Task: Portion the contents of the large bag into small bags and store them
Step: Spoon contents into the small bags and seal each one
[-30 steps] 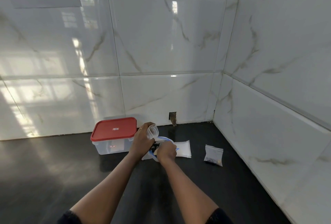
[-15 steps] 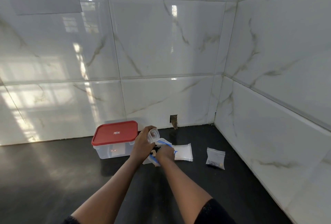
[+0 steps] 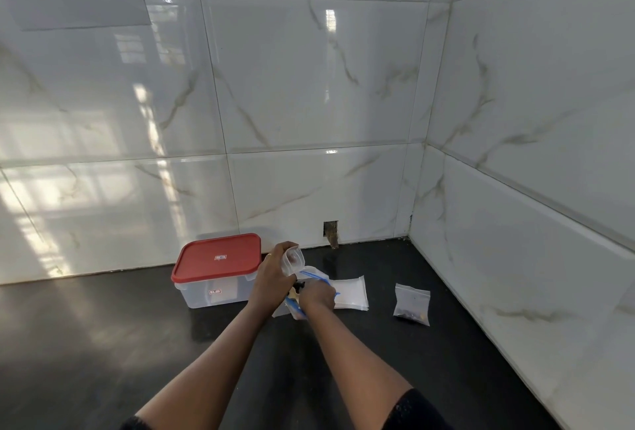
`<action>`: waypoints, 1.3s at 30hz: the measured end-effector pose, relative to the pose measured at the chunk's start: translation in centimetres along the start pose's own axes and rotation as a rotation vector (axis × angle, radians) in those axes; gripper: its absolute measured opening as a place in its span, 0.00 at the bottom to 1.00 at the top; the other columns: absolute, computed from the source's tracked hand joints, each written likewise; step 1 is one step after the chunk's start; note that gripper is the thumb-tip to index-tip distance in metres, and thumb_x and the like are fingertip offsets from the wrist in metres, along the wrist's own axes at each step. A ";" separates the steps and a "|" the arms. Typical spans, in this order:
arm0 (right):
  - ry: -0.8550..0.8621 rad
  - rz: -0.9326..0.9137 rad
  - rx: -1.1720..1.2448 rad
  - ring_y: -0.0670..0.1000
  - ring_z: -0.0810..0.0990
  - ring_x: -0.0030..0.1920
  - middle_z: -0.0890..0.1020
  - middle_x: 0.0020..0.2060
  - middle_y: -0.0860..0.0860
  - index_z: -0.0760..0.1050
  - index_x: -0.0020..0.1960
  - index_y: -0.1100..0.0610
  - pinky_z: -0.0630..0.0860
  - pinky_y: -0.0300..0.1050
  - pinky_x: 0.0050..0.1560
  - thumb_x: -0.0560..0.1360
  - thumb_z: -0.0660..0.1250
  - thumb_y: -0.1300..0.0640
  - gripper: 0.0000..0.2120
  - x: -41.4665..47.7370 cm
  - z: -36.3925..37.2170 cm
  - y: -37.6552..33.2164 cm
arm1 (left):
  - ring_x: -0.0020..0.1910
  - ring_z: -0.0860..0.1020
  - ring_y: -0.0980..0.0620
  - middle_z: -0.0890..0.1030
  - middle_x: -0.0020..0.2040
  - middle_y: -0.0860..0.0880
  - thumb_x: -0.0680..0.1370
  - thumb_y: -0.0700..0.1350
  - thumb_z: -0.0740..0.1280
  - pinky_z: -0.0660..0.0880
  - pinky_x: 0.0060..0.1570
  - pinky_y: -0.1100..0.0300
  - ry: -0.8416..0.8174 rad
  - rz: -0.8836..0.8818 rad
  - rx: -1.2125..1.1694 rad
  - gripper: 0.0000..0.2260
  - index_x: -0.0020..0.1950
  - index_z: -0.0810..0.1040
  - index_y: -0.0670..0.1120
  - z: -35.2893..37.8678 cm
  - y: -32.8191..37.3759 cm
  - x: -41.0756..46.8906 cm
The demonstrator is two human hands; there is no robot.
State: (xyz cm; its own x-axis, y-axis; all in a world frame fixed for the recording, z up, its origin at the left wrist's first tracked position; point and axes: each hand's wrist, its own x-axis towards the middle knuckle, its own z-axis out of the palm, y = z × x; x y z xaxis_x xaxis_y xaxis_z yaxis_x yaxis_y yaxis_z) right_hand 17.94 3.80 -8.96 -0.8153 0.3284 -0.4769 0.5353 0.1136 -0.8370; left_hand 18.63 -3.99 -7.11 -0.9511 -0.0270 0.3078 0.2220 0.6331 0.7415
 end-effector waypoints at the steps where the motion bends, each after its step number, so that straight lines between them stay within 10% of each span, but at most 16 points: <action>1: -0.004 -0.015 0.000 0.53 0.80 0.57 0.79 0.58 0.55 0.72 0.65 0.59 0.75 0.37 0.39 0.81 0.56 0.59 0.14 0.1 -0.3 0.0 | 0.52 0.70 0.55 0.76 0.59 0.45 0.70 0.30 0.66 0.65 0.49 0.68 -0.003 -0.002 -0.004 0.24 0.65 0.69 0.42 0.1 0.0 0.0; 7: 0.017 -0.067 -0.139 0.52 0.79 0.55 0.78 0.60 0.56 0.71 0.64 0.62 0.72 0.28 0.31 0.81 0.56 0.61 0.14 0.3 -0.8 0.3 | 0.54 0.72 0.53 0.76 0.58 0.46 0.69 0.29 0.65 0.65 0.51 0.66 0.004 -0.012 -0.013 0.25 0.65 0.69 0.43 0.5 0.1 -0.1; 12: 0.051 -0.157 -0.297 0.54 0.78 0.60 0.76 0.62 0.56 0.72 0.64 0.62 0.77 0.43 0.57 0.78 0.61 0.64 0.15 0.6 -1.4 0.3 | 0.52 0.71 0.54 0.76 0.57 0.46 0.69 0.29 0.65 0.65 0.49 0.66 0.034 -0.028 -0.042 0.25 0.64 0.70 0.43 0.2 0.1 -0.2; 20: -0.039 -0.197 -0.280 0.52 0.84 0.44 0.83 0.49 0.57 0.75 0.54 0.64 0.72 0.36 0.29 0.76 0.65 0.64 0.08 -0.3 -4.9 -2.0 | 0.54 0.71 0.52 0.76 0.59 0.43 0.69 0.29 0.66 0.66 0.50 0.63 0.042 -0.054 -0.044 0.25 0.64 0.70 0.42 0.7 0.2 -0.2; 23: -0.088 -0.205 -0.236 0.54 0.84 0.41 0.78 0.33 0.54 0.72 0.41 0.64 0.76 0.37 0.34 0.77 0.59 0.67 0.07 -1.0 -7.4 -2.9 | 0.54 0.71 0.51 0.76 0.58 0.43 0.68 0.30 0.67 0.67 0.50 0.62 0.056 -0.079 -0.054 0.25 0.64 0.70 0.43 0.8 0.1 -0.1; 27: -0.157 -0.173 -0.275 0.51 0.79 0.33 0.78 0.35 0.57 0.74 0.56 0.69 0.80 0.39 0.39 0.77 0.60 0.68 0.10 -0.8 -10.6 -4.1 | 0.52 0.69 0.54 0.76 0.59 0.44 0.68 0.31 0.67 0.66 0.52 0.62 0.075 -0.100 -0.062 0.25 0.64 0.71 0.43 0.7 -0.2 -0.2; 32: -0.219 -0.142 -0.159 0.53 0.77 0.29 0.75 0.34 0.60 0.73 0.47 0.73 0.77 0.36 0.26 0.77 0.59 0.73 0.05 -2.5 -14.6 -6.1 | 0.52 0.70 0.53 0.76 0.57 0.44 0.68 0.31 0.68 0.66 0.51 0.62 0.086 -0.119 -0.071 0.24 0.63 0.71 0.42 0.7 -0.3 -0.4; 39: -0.069 -0.453 -0.295 0.53 0.81 0.36 0.83 0.45 0.60 0.78 0.54 0.69 0.80 0.41 0.37 0.74 0.65 0.66 0.11 -3.9 -13.6 -7.6 | 0.52 0.70 0.52 0.75 0.57 0.44 0.69 0.32 0.70 0.67 0.50 0.60 0.057 -0.121 -0.085 0.24 0.63 0.70 0.41 1.3 0.0 -0.7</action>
State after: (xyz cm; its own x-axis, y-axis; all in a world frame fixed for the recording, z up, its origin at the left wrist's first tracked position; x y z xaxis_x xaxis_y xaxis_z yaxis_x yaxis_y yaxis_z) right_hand 20.10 14.42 2.94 -0.9861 0.1237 -0.1107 0.1577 0.4911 -0.8567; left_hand 19.03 -3.00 -8.09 -0.9588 -0.1447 0.2444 0.1258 0.5551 0.8222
